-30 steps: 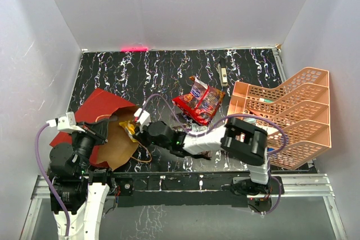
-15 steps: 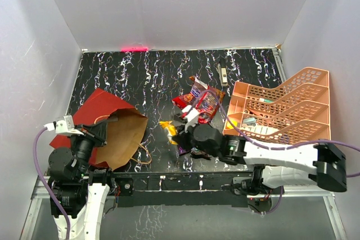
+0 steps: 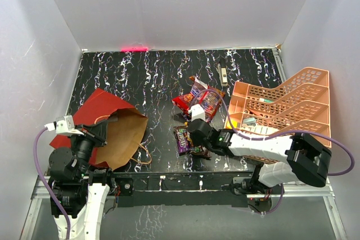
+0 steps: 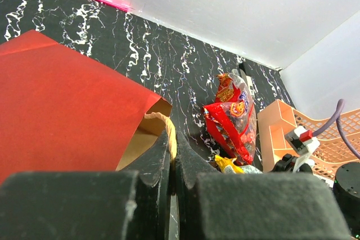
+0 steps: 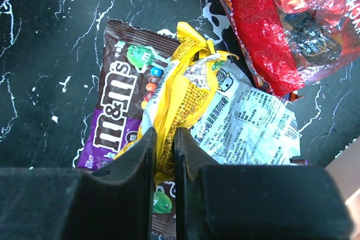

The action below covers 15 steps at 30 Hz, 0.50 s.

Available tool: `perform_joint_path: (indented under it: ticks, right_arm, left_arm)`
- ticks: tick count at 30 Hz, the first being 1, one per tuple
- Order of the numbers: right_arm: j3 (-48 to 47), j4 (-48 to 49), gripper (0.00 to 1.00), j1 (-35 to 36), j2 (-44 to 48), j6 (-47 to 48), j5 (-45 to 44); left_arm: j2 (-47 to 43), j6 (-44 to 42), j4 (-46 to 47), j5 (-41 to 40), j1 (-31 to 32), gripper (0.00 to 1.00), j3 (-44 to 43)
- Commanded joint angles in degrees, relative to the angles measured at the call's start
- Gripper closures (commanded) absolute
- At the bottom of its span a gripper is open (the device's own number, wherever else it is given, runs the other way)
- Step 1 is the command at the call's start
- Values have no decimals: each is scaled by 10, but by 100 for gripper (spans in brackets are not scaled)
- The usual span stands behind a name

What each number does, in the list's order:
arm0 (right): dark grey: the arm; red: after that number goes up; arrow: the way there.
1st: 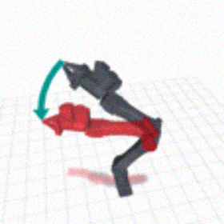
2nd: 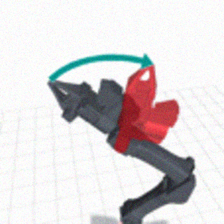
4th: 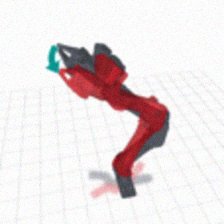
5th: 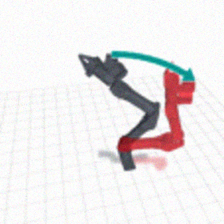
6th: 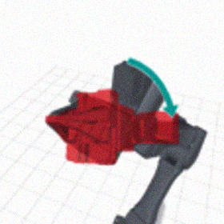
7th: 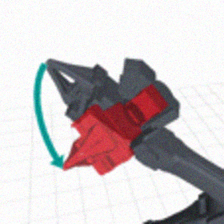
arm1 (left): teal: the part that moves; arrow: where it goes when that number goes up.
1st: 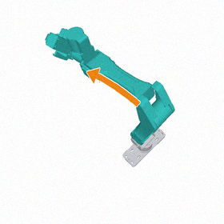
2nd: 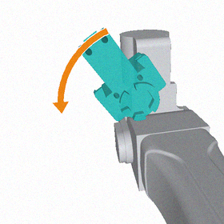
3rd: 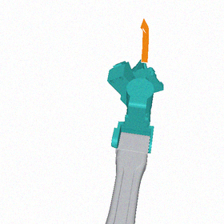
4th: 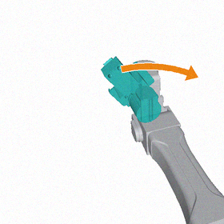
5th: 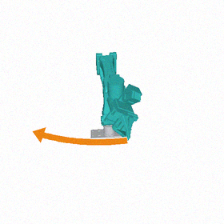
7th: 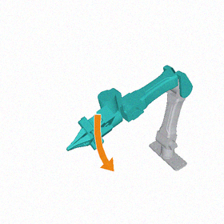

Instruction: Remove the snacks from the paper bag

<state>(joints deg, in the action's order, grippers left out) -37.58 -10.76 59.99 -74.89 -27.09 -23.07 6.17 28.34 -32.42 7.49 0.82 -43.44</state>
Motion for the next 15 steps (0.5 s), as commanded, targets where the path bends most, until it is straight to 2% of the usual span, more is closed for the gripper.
perform_joint_path:
  ticks: [1, 9, 12, 15]
  right_arm:
    - [-39, -14, 88, 0, -9, -3, -26]
    - [-60, -35, 44, 1, 44, 36, 20]
    - [-64, -22, 33, 0, 61, 74, 30]
    - [-60, 26, 29, 0, 65, 126, 52]
  left_arm:
    - [2, 0, 11, 1, -2, 100, -1]
    - [14, -1, 8, 1, -2, 100, -3]
    - [16, -2, 7, 1, -2, 100, -5]
    - [17, -2, 7, 1, -1, 100, -5]
